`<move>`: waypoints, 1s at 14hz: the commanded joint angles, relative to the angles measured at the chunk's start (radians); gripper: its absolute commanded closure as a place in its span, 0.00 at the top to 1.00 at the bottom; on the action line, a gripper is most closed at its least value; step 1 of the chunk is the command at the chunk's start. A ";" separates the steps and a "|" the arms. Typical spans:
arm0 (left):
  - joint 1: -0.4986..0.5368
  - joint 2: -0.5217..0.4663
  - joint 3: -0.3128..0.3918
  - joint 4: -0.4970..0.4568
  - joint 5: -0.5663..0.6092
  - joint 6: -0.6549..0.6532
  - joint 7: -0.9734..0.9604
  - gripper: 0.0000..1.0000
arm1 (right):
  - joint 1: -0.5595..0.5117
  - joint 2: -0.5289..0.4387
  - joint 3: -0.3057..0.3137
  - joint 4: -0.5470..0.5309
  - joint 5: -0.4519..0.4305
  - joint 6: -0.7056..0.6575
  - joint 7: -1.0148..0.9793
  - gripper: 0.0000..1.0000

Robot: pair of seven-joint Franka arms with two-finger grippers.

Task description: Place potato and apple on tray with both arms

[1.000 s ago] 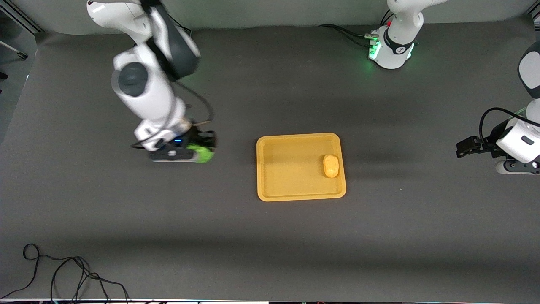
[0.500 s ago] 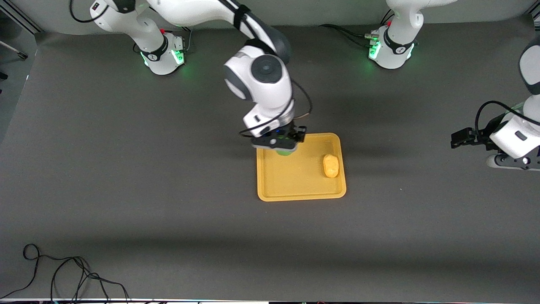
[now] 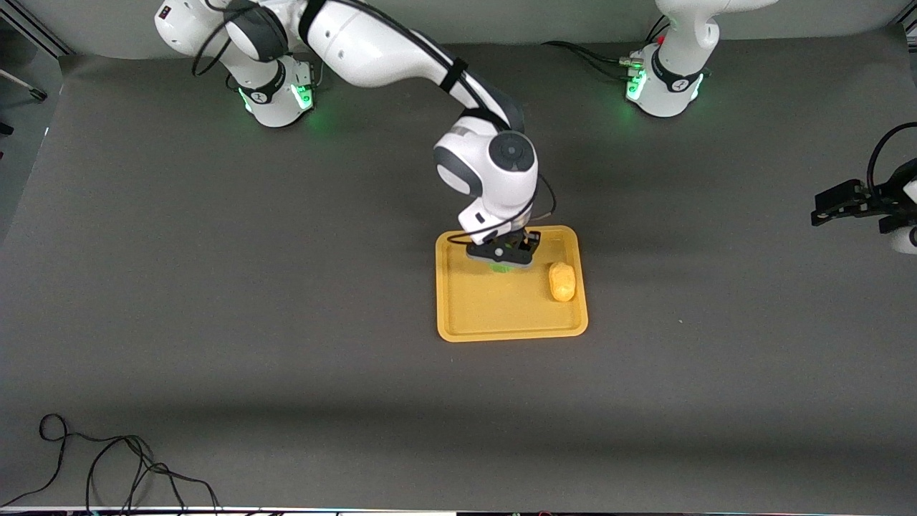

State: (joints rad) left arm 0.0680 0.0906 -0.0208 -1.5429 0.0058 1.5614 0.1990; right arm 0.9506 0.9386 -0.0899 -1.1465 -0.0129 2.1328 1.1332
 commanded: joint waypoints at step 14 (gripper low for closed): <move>-0.037 -0.017 0.050 0.020 -0.009 -0.106 0.062 1.00 | -0.015 0.011 -0.042 0.082 -0.021 0.021 0.030 1.00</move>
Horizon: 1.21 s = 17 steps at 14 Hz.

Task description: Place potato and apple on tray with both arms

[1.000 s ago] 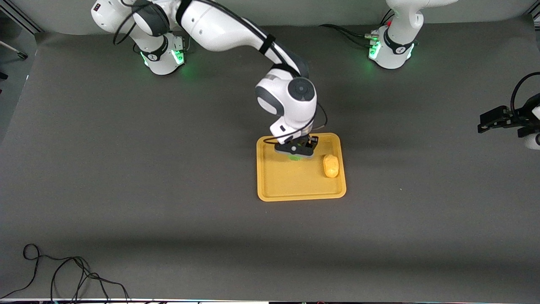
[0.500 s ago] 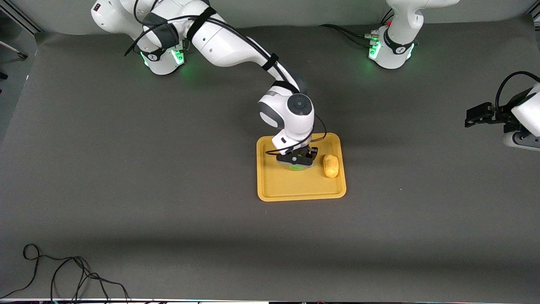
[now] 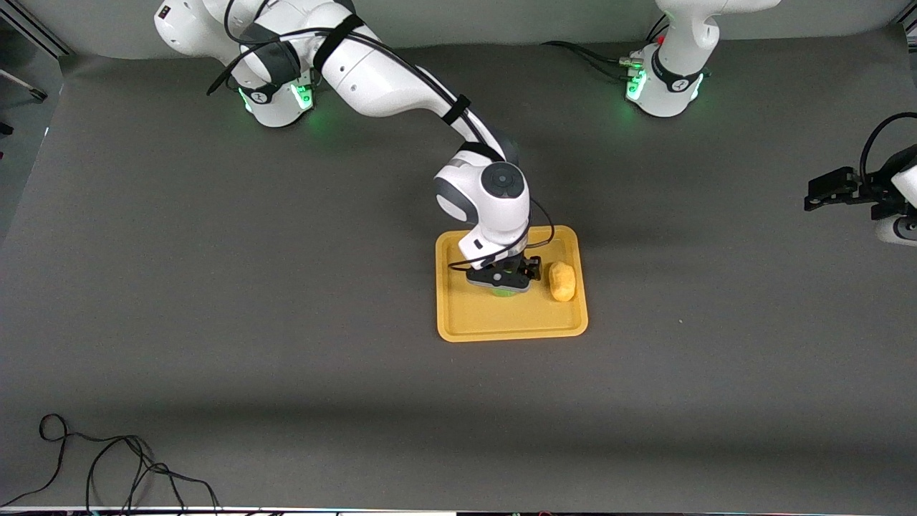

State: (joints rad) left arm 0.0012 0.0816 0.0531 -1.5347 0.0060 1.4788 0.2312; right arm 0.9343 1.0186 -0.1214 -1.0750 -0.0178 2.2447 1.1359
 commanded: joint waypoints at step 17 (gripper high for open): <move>0.013 0.012 -0.036 0.008 -0.037 0.140 -0.141 1.00 | -0.481 -0.899 -0.032 -0.422 -0.004 -0.665 -0.730 1.00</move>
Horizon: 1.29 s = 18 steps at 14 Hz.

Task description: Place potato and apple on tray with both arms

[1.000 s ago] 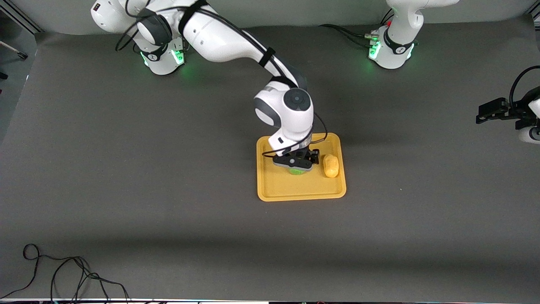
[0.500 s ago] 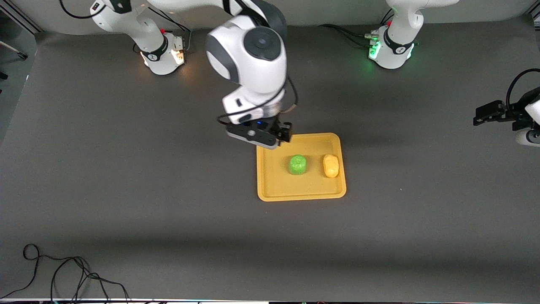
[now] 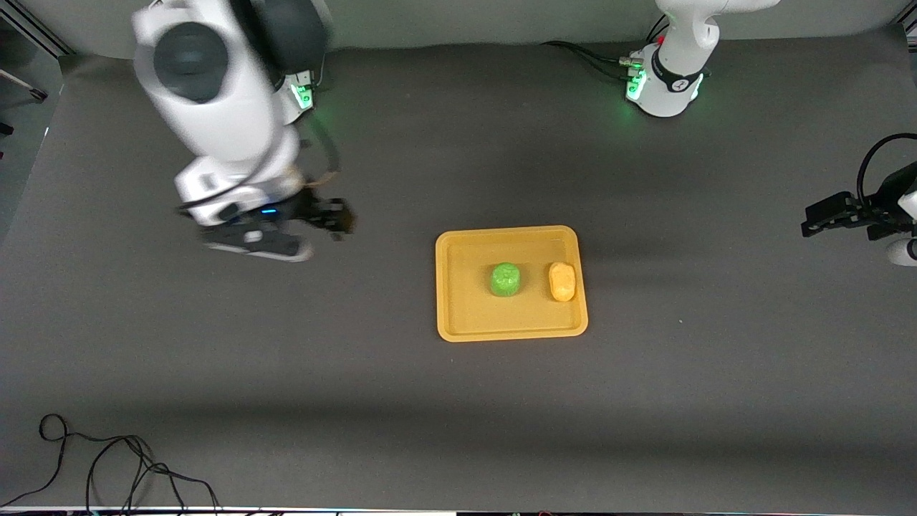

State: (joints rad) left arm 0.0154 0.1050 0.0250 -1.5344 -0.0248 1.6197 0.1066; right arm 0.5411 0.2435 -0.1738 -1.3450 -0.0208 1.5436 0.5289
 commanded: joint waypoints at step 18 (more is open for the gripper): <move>-0.011 0.013 -0.011 0.036 0.084 0.006 -0.024 1.00 | -0.553 -0.230 0.146 -0.260 0.007 0.058 -0.535 1.00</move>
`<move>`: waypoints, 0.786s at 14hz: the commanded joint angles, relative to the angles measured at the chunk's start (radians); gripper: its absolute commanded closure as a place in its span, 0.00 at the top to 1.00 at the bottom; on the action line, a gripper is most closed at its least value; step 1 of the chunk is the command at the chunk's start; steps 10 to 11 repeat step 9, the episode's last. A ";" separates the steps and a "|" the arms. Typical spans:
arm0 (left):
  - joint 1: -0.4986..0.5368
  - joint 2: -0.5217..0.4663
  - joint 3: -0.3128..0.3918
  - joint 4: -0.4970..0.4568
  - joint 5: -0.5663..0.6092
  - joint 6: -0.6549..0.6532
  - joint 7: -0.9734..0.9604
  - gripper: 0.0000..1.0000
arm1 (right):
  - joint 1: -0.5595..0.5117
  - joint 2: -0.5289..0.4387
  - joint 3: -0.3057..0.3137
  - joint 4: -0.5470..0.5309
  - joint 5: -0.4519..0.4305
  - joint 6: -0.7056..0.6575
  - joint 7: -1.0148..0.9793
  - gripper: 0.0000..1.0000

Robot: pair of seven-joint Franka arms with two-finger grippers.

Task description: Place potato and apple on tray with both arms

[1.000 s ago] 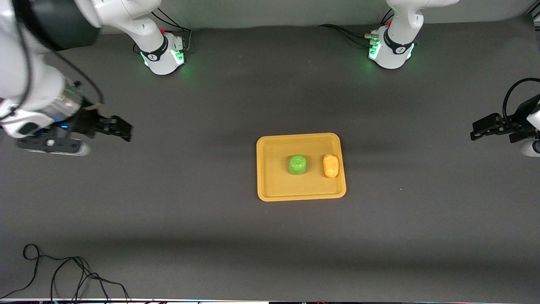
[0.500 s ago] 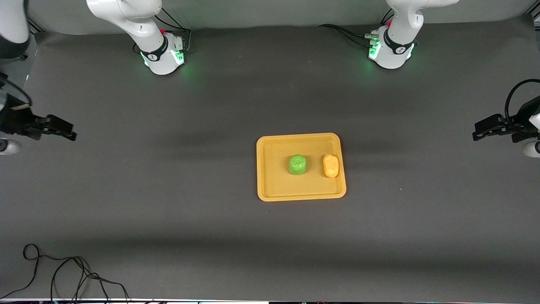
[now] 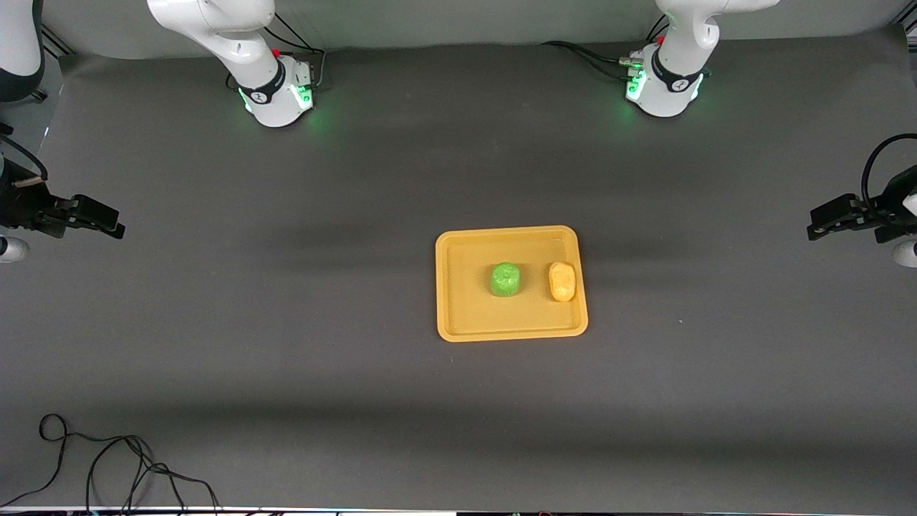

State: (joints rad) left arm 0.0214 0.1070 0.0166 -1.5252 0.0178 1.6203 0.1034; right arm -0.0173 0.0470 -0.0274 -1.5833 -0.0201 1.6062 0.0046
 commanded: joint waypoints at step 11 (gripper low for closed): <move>-0.008 0.014 -0.001 0.042 0.034 0.007 -0.007 1.00 | 0.005 -0.026 0.001 -0.010 0.008 -0.011 -0.012 1.00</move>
